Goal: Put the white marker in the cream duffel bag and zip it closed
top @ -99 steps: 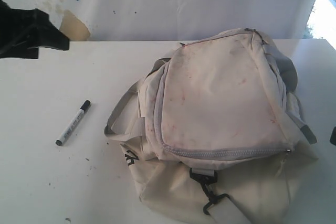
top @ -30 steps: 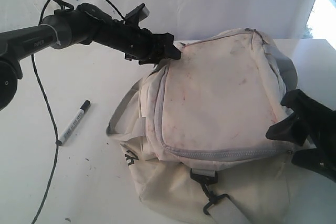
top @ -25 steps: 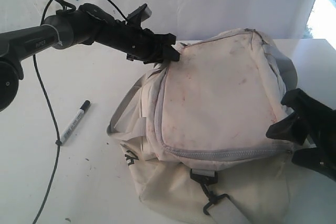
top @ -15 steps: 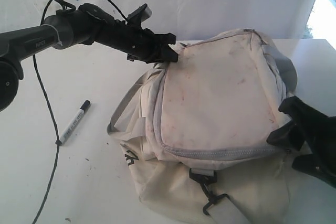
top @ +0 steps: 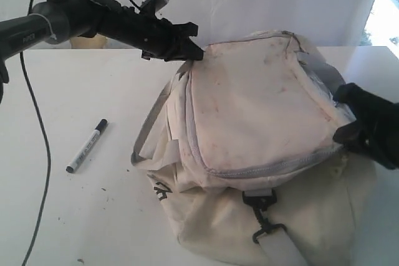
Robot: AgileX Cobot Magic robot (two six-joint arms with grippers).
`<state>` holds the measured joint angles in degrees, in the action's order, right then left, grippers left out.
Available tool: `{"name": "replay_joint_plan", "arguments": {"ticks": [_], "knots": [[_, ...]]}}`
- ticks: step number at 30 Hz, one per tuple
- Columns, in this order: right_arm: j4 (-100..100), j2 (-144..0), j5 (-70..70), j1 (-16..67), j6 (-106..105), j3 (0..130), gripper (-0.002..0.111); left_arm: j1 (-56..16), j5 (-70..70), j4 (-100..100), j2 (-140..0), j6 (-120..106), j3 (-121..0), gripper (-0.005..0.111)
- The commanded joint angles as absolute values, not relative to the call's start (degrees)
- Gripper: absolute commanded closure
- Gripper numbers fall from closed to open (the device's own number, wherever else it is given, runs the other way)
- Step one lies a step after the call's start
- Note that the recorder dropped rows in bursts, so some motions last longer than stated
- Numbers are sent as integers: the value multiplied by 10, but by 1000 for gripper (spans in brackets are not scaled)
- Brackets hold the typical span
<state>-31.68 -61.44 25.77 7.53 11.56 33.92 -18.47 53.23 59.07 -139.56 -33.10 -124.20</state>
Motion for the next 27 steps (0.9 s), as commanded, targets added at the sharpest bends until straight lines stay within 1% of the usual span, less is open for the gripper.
{"name": "replay_joint_plan", "arguments": {"ticks": [1, 3, 5, 10, 15, 18, 22, 27], "knots": [[-171, -625, 293, 51, 183, 411, 108, -167, 574, 580, -1356, -311, -1248, 107], [-116, -644, 339, 26, 209, 451, 108, -158, 589, 545, -1339, -276, -1248, 107], [-103, -668, 368, 7, 204, 490, 108, -155, 626, 523, -1327, -265, -1248, 107], [-96, -732, 386, -20, 183, 549, 108, -155, 696, 481, -1308, -254, -1248, 107], [-90, -790, 390, -47, 179, 617, 108, -155, 700, 405, -1286, -199, -1248, 107], [-88, -822, 390, -58, 177, 659, 108, -155, 700, 397, -1269, -178, -1248, 107], [-87, -866, 392, -58, 159, 699, 108, -157, 700, 368, -1252, -133, -1244, 107], [-93, -917, 403, -58, 123, 729, 108, -168, 700, 335, -1221, -113, -1200, 107]]}}
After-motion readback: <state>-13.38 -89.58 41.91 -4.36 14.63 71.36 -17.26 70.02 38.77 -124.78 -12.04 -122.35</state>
